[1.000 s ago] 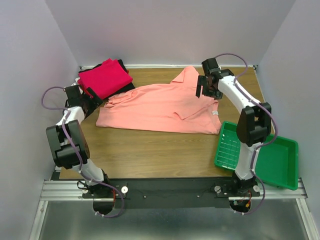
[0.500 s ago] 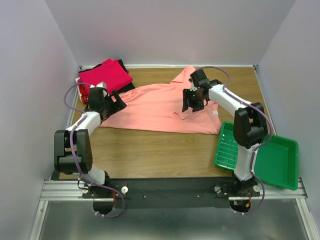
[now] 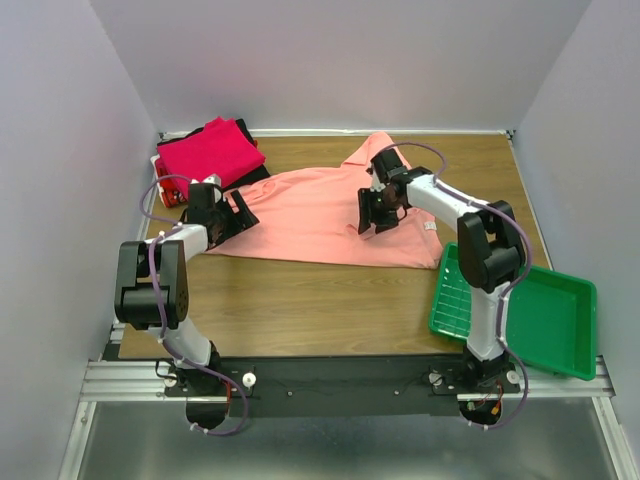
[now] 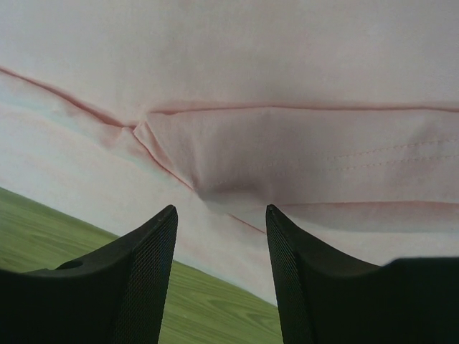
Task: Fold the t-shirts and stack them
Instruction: Fold the tshirt
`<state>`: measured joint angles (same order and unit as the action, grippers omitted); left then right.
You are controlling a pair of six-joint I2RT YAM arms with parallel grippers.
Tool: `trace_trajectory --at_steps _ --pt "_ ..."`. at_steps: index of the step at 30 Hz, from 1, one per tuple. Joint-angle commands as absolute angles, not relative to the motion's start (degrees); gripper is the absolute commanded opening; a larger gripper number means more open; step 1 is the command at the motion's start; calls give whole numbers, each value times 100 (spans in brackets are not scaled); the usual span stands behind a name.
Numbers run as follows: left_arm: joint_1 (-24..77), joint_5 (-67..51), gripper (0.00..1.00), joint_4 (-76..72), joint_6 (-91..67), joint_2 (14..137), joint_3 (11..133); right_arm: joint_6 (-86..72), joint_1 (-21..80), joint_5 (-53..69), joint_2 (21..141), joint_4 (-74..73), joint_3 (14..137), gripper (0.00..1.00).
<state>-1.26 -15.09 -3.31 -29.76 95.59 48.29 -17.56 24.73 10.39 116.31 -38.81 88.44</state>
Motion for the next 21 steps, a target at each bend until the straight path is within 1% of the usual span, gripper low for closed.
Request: trace_trajectory --at_steps 1,8,13,14,16,21 --pt "-97 -1635 90 -448 -2883 9677 4650 -1643 2566 1064 11962 -3788 8921 60" --pt "-97 -1652 90 -492 -2909 9668 4579 -1784 2654 967 12076 -3788 8904 54" --pt "-97 -1652 90 -483 -2900 9633 4562 -1793 2672 739 12024 -3797 8833 41" --pt "-97 -1661 90 -492 -2900 9642 4553 -1784 2672 677 12015 -3788 8877 34" --pt "-97 -1661 90 -492 -2892 9650 4535 -1784 2681 607 12006 -3806 9008 25" --pt "-97 -1661 90 -483 -2883 9624 4500 -1775 2681 571 12085 -3885 9324 24"
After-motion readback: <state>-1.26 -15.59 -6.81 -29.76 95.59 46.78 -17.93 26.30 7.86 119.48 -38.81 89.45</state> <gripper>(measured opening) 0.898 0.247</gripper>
